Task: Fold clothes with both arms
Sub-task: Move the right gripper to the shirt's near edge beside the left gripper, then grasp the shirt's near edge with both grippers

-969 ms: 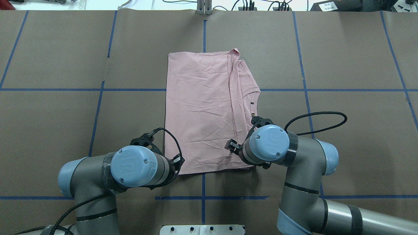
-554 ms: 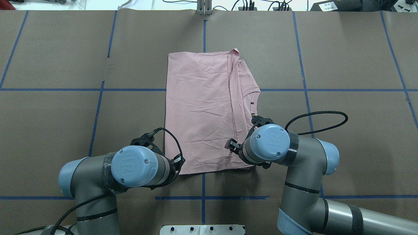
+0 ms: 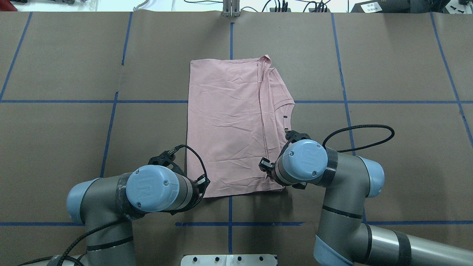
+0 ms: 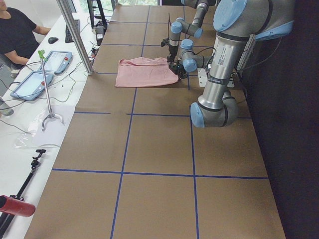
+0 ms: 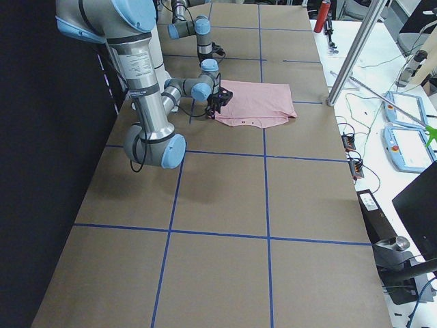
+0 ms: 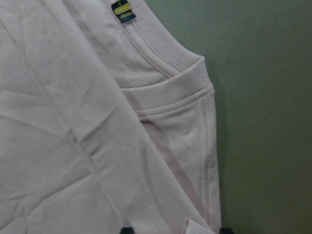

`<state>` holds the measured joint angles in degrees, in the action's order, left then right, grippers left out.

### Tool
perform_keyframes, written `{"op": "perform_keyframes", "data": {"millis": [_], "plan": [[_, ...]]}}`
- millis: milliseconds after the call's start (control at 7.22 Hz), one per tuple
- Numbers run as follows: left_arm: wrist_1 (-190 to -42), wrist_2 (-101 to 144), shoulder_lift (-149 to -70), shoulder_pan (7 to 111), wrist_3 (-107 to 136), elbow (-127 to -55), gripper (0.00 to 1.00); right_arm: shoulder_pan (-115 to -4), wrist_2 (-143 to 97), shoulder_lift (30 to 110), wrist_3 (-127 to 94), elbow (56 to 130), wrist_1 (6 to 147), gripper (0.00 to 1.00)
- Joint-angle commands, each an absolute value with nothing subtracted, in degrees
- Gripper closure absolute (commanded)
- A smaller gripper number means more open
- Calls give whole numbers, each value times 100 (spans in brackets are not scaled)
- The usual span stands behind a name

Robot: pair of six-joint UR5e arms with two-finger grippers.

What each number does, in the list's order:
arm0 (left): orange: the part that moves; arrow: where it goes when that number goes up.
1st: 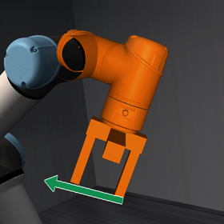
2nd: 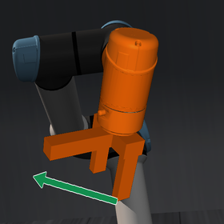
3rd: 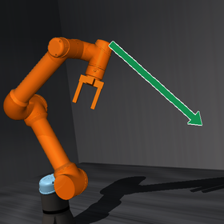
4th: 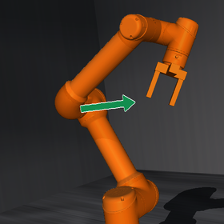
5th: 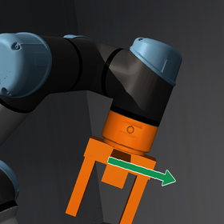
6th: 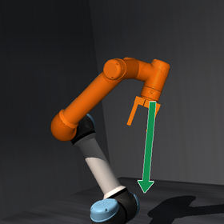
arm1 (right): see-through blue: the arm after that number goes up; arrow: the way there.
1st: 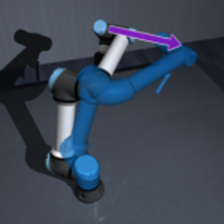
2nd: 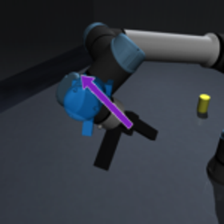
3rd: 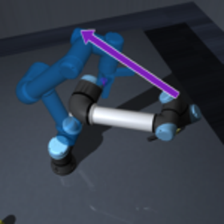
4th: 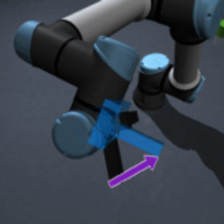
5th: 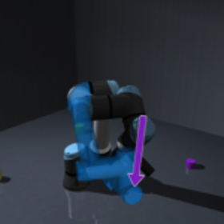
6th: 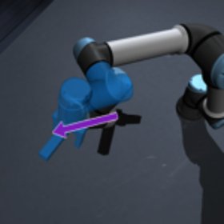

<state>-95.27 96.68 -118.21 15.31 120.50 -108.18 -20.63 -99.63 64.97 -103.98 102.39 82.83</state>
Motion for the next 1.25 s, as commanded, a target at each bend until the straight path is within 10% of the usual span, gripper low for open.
{"op": "perform_keyframes", "data": {"millis": [0, 1107], "plan": [[-9527, 9668, -11821, 1529, 12050, -10811, 100, -2100, -10036, 6486, -10397, 10239, 8288, 99], [-8958, 9642, -11751, 1118, 11980, -11388, 100, -2084, -10055, 6618, -10433, 10897, 8271, 100]]}}
